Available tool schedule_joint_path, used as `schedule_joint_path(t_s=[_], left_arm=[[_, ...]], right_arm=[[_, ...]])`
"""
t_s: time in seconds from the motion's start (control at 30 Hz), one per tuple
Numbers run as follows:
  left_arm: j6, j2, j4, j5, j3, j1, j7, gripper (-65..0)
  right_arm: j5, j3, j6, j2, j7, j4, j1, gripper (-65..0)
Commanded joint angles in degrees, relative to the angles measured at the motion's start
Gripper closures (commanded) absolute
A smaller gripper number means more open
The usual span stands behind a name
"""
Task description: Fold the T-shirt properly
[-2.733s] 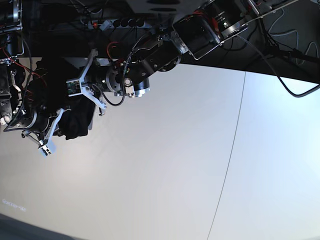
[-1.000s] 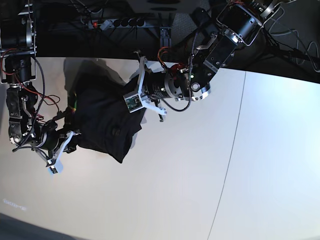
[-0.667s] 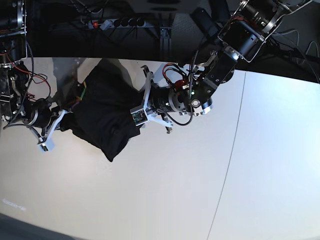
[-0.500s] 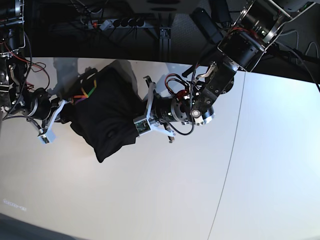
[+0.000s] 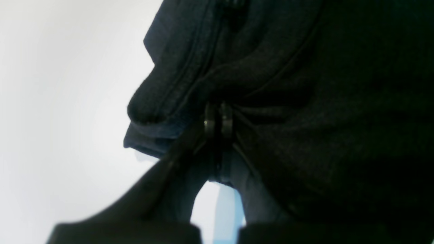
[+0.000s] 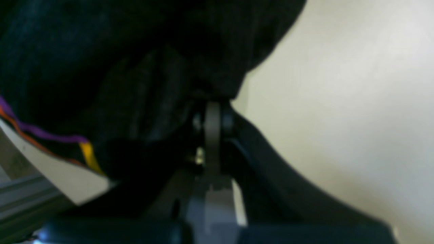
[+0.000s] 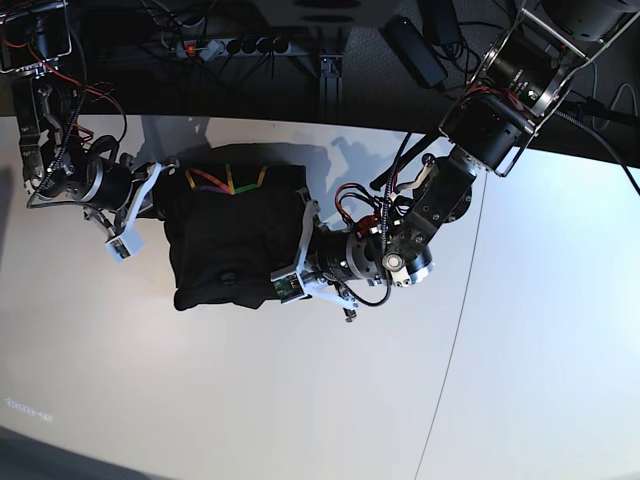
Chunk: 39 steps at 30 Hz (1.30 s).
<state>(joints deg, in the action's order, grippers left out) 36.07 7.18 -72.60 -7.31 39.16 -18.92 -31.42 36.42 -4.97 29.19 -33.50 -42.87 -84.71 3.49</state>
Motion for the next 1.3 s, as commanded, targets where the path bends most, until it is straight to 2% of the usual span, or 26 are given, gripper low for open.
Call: schedule_joint_path(t_s=[0.0, 0.13, 0.23, 0.33, 0.47, 0.6, 0.73, 0.9, 1.07, 1.2, 1.27], left_arm=[[-2.36, 0.35, -1.57, -1.01, -0.55, -1.7, 0.72, -0.1], [-3.76, 4.02, -8.44, -5.14, -3.19, -1.29, 0.04, -0.1], [-3.72, 7.04, -17.16, -9.81, -5.46, 0.11, -5.09, -0.1], [-3.74, 11.1, -25.16, -15.23, -6.78, 3.56, -8.59, -0.1], [-3.72, 16.0, -36.87, -15.82, -11.13, 14.4, -9.38, -0.1], [-3.74, 20.96, -47.32, -16.59, -19.76, 26.84, -10.01, -0.1], [-3.67, 24.83, -54.86, -22.91, -29.73, 38.07, -15.32, -0.1], [-1.84, 25.88, -56.87, -29.73, -41.05, 47.43, -21.03, -0.1], [3.78, 26.18, -56.87, -37.97, -51.76, 58.03, -24.68, -0.1], [3.93, 26.62, -56.78, -40.96, -57.96, 68.41, -26.64, 0.0], [3.93, 28.35, -56.24, -41.62, -59.23, 73.68, -27.23, 0.0]], right_arm=[[-1.53, 0.68, 2.75, -0.66, -2.1, -0.17, 0.0, 0.0], [-1.25, 5.73, 2.78, -0.68, -2.19, -0.2, 0.04, 0.0], [-0.98, 8.79, 2.82, -0.81, -3.19, -0.85, 0.2, 0.0], [1.27, 10.73, 2.82, -0.87, -6.88, -2.36, 0.37, 0.0], [3.74, 15.61, 3.19, -2.71, -7.5, -6.21, 5.77, 0.0], [5.51, 23.63, 3.19, -3.63, -7.54, -11.82, 14.29, 0.0], [6.54, 31.5, 3.19, -3.5, -8.22, -18.1, 23.76, 0.0], [8.74, 38.93, 3.17, -3.5, -11.69, -22.16, 33.24, 0.0], [14.95, 46.9, 3.19, -2.95, -15.82, -22.43, 42.99, 0.0], [15.04, 49.4, 3.17, -1.18, -16.35, -22.25, 50.93, 0.0], [15.04, 49.35, 3.17, 0.15, -16.35, -21.66, 54.84, 0.0]])
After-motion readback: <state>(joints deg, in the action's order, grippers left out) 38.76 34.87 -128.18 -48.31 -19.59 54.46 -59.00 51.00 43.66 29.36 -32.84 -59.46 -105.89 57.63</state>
